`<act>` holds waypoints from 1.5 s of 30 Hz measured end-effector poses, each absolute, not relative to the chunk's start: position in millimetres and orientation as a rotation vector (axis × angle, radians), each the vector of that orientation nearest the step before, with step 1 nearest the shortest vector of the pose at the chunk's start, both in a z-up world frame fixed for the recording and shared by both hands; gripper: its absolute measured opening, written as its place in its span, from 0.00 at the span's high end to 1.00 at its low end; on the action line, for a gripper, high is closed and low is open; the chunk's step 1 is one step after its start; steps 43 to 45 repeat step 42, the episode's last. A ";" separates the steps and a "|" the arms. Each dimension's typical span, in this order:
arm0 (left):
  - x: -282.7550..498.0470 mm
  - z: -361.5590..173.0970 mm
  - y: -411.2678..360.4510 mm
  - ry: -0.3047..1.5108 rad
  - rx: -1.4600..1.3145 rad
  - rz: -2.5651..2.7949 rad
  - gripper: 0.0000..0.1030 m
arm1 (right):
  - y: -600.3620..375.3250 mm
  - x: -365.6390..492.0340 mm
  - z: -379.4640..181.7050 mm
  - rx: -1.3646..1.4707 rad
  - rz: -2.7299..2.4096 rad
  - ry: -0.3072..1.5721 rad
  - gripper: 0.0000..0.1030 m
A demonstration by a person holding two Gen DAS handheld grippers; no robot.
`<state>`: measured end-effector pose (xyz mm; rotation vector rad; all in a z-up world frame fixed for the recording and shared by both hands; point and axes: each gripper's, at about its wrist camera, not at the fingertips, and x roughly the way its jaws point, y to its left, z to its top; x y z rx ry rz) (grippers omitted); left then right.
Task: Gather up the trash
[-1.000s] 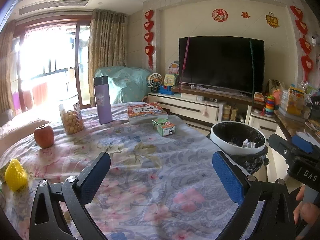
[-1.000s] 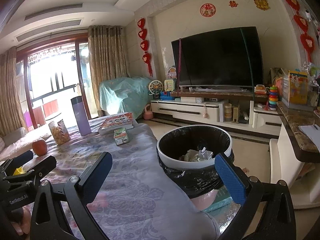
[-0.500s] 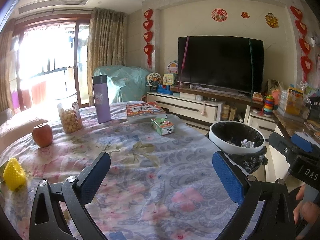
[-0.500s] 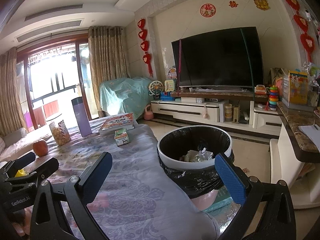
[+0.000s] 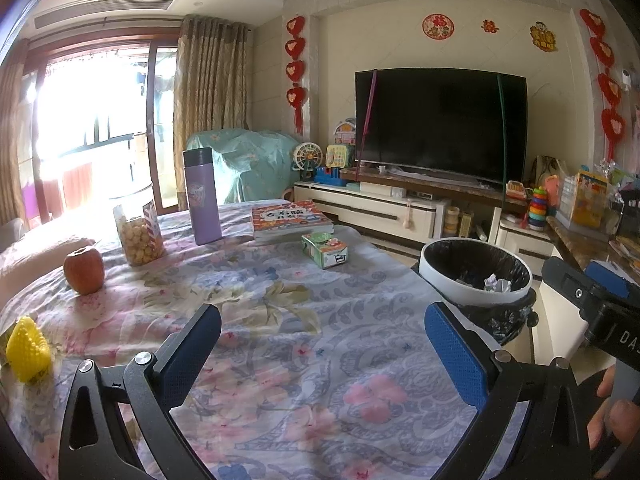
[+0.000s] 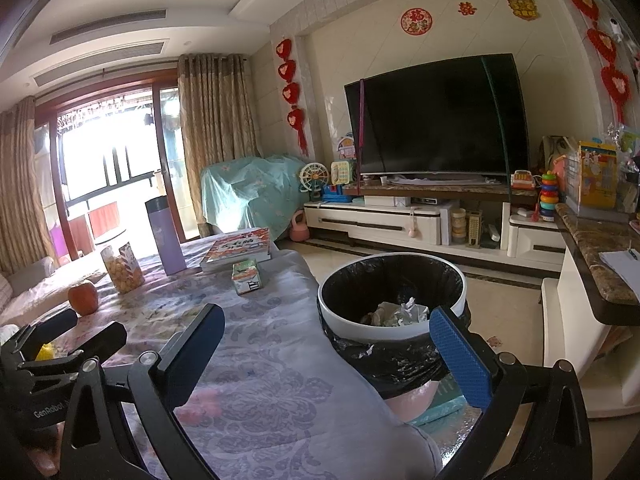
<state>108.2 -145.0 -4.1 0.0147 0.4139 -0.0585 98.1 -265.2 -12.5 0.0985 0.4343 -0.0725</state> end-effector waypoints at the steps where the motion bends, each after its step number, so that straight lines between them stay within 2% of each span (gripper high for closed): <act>1: 109.2 -4.4 -144.5 0.414 0.015 -0.058 0.01 | -265.8 97.8 -12.8 0.099 -0.073 0.435 0.00; 45: 119.1 -8.5 -139.9 0.423 0.011 -0.065 0.01 | -251.4 103.1 -9.0 0.107 -0.055 0.452 0.00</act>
